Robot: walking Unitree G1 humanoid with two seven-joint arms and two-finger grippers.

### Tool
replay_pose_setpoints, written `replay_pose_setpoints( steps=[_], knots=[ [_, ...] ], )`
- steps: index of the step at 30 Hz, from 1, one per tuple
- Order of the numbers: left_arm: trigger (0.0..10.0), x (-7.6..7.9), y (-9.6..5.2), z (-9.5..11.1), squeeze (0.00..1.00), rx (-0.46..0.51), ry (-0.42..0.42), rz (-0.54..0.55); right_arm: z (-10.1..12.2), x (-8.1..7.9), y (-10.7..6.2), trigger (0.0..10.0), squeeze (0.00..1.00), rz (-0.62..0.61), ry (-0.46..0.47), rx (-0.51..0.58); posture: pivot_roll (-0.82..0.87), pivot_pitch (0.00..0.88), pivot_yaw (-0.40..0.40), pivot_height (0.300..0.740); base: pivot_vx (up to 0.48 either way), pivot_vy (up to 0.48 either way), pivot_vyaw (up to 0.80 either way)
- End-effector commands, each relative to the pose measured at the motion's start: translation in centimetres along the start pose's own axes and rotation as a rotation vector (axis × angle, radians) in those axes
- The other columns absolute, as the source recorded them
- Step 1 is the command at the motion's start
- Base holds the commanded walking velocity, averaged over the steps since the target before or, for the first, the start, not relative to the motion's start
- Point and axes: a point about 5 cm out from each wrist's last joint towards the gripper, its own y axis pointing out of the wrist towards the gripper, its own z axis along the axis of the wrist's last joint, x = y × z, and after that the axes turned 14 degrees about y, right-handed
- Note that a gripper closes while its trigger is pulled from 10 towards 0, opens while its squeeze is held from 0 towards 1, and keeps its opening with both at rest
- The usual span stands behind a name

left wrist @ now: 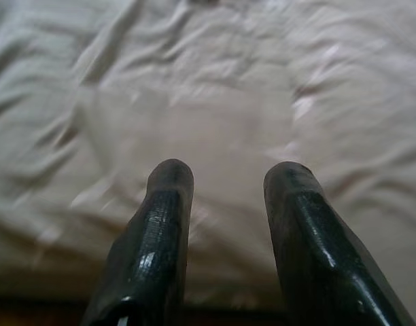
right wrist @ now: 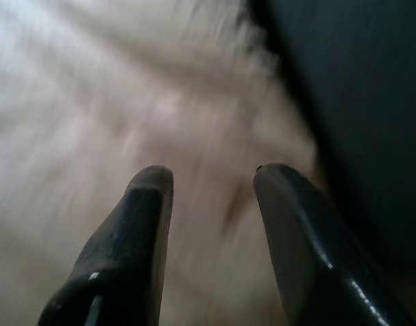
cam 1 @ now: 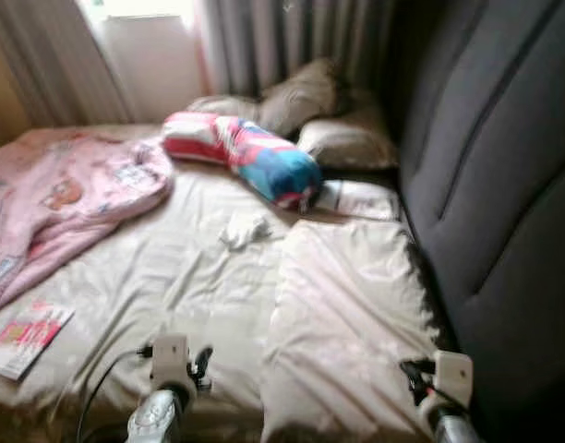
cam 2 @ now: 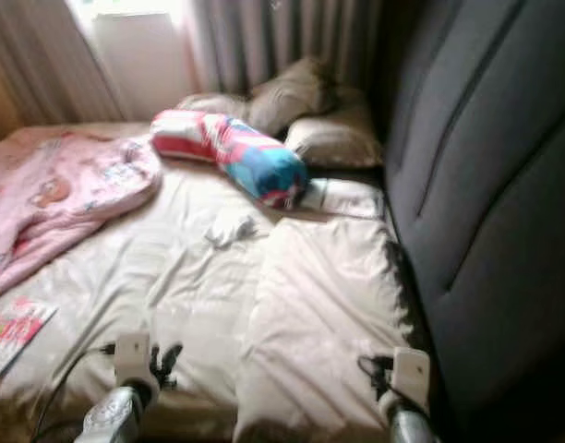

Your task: Clean up the room

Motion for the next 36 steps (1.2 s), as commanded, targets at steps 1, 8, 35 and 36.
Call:
replay_pose_setpoints(
  steps=[1,8,35,36],
  knots=[
    [10.0,-0.8,-0.8,-2.1,0.0,-0.094,-0.03,0.037,-1.2,-0.5,-0.2,10.0,0.0,0.001,0.001,-0.06,-0.09,0.13,0.044,0.74,0.0,0.48,0.0],
    [10.0,-0.8,-2.0,-4.7,0.0,-0.232,0.001,0.048,-3.9,0.5,-1.3,10.0,0.0,-0.048,-0.02,-0.203,-0.09,0.118,0.043,0.74,0.0,0.48,0.0],
    [10.0,0.5,-4.3,-8.9,0.0,-0.448,0.017,0.021,-8.1,2.0,-3.8,10.0,0.0,-0.093,-0.082,-0.421,-0.08,0.169,0.04,0.74,0.0,0.48,0.05],
    [10.0,0.5,-4.4,-9.0,0.0,-0.454,0.018,0.02,-8.2,2.2,-3.9,10.0,0.0,-0.097,-0.081,-0.427,-0.08,0.171,0.04,0.74,0.0,0.48,0.8]
  ],
)
